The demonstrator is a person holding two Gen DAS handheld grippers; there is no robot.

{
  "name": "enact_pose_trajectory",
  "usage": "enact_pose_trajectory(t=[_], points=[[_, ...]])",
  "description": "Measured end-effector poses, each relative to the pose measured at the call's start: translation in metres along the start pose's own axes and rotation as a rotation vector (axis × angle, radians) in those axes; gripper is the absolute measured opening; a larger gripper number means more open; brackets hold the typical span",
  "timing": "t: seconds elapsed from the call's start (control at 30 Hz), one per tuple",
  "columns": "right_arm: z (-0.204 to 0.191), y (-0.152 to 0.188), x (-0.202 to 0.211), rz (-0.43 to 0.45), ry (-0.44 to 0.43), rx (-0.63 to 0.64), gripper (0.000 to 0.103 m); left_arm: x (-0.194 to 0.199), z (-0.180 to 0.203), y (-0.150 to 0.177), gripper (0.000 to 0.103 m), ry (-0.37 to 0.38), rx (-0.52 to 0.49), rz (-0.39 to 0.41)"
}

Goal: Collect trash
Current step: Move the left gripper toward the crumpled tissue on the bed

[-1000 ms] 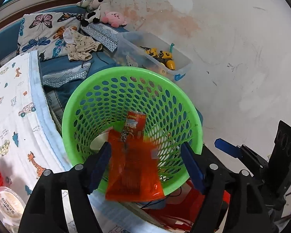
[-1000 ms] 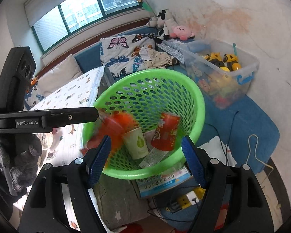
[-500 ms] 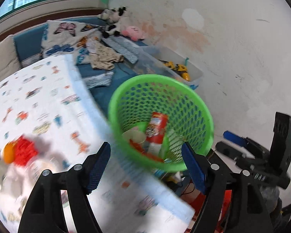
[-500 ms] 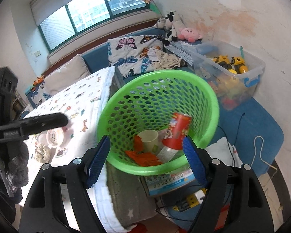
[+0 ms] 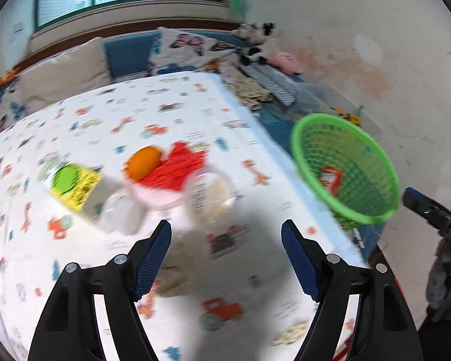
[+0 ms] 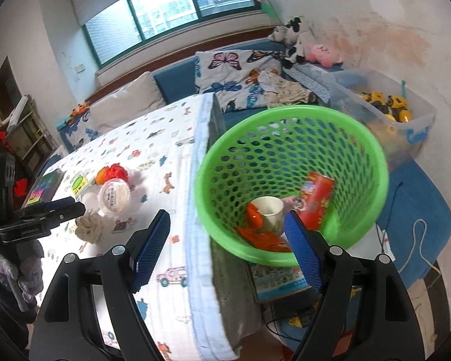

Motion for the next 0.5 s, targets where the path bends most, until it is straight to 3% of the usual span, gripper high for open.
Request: enact_pose_trajectory(t=[0.2, 0.33, 0.5], points=[[-0.022, 0.004, -0.008, -0.020, -0.032, 0.032, 0.078, -0.010, -0.033, 0.022, 0.073, -0.051, 0.058, -0.045], [-0.036, 0.007, -0.014, -0.033, -0.055, 0.053, 0.078, -0.014, -0.041, 0.025, 0.073, -0.090, 0.042, -0.041], [-0.051, 0.008, -0.017, -0.038, -0.067, 0.080, 0.078, -0.012, -0.052, 0.027, 0.073, -0.088, 0.069, -0.032]])
Point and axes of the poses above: each gripper's, at about its wrist camera, not at the fingertips, and x roughly against the way its jaws point, z to its right, y to its underside, the point moved 9 cm from there along -x, roughly the way its jaws point, and after that the axes turned 10 degrees about y, right-handed, at the moved point
